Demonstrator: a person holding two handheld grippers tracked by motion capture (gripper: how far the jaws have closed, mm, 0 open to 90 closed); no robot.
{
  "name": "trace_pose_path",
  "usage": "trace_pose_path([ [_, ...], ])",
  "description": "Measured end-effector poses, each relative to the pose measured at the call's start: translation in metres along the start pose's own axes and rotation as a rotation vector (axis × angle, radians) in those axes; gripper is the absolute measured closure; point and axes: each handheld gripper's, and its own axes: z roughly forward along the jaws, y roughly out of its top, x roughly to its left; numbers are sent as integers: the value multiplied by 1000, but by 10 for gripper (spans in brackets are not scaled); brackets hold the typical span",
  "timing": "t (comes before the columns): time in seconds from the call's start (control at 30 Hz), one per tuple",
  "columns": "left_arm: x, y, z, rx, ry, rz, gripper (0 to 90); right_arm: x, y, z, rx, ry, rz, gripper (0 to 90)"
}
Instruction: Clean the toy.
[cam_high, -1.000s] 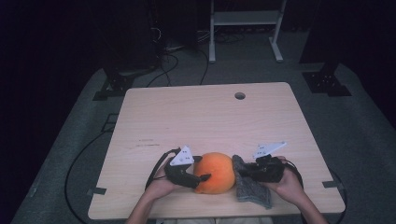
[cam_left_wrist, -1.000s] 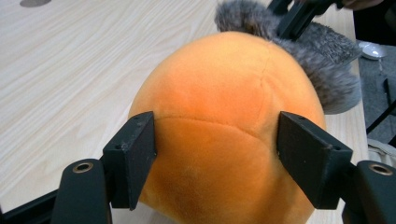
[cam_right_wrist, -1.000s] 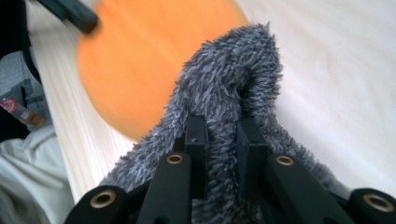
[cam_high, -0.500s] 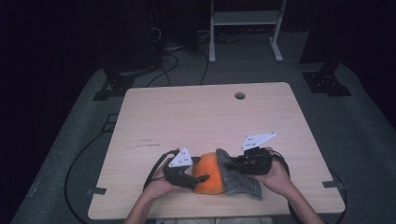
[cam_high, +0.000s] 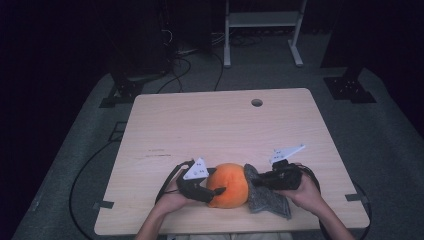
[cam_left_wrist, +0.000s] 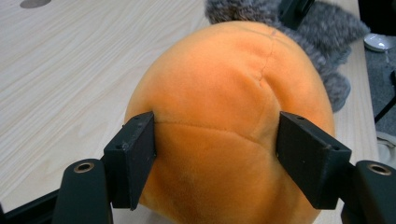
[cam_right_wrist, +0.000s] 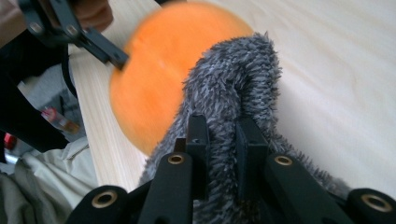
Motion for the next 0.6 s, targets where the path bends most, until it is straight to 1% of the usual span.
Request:
trace_pose_path([
  [0.03, 0, 0, 0, -2, 0, 0, 295, 3, 7, 1, 2, -3, -24, 776],
  [0.07, -1, 0, -1, 0, 1, 7, 297, 4, 12, 1, 3, -3, -33, 775],
  [0.1, -2, 0, -1, 2, 2, 22, 300, 5, 17, 1, -4, 1, -44, 776],
  [0.2, -7, 4, 1, 10, 6, 65, 305, 10, 34, 2, -20, 19, -63, 774],
  [0.23, -8, 4, 1, 2, 7, 70, 306, 11, 38, 4, -25, 27, -69, 774],
  [0.27, -9, 5, 1, 6, 8, 77, 305, 12, 42, 6, -23, 30, -74, 773],
  [0.3, -9, 5, 1, 6, 8, 77, 304, 12, 42, 6, -23, 30, -74, 773],
  [0.33, -7, 5, -1, 6, -10, 53, 288, 11, 46, 13, -2, 41, -77, 773],
  [0.37, -3, 5, -4, -12, -38, 9, 258, 11, 45, 15, 7, 40, -83, 774],
  [0.4, 1, 7, -6, -38, -60, -50, 211, 12, 44, 17, 21, 37, -92, 775],
  [0.43, 4, 8, -7, -57, -55, -95, 183, 13, 42, 17, 35, 37, -101, 776],
  [0.47, 6, 10, -6, -61, -52, -116, 178, 15, 40, 17, 43, 49, -106, 776],
  [0.5, 5, 11, -4, -47, -54, -110, 189, 18, 38, 15, 45, 55, -112, 775],
  [0.53, 3, 11, 0, -31, -47, -90, 219, 19, 37, 14, 47, 47, -115, 774],
  [0.57, 3, 11, 0, -31, -47, -90, 234, 19, 37, 14, 47, 47, -115, 774],
  [0.6, -3, 11, 5, -21, -25, -51, 248, 20, 35, 12, 48, 26, -115, 773],
])
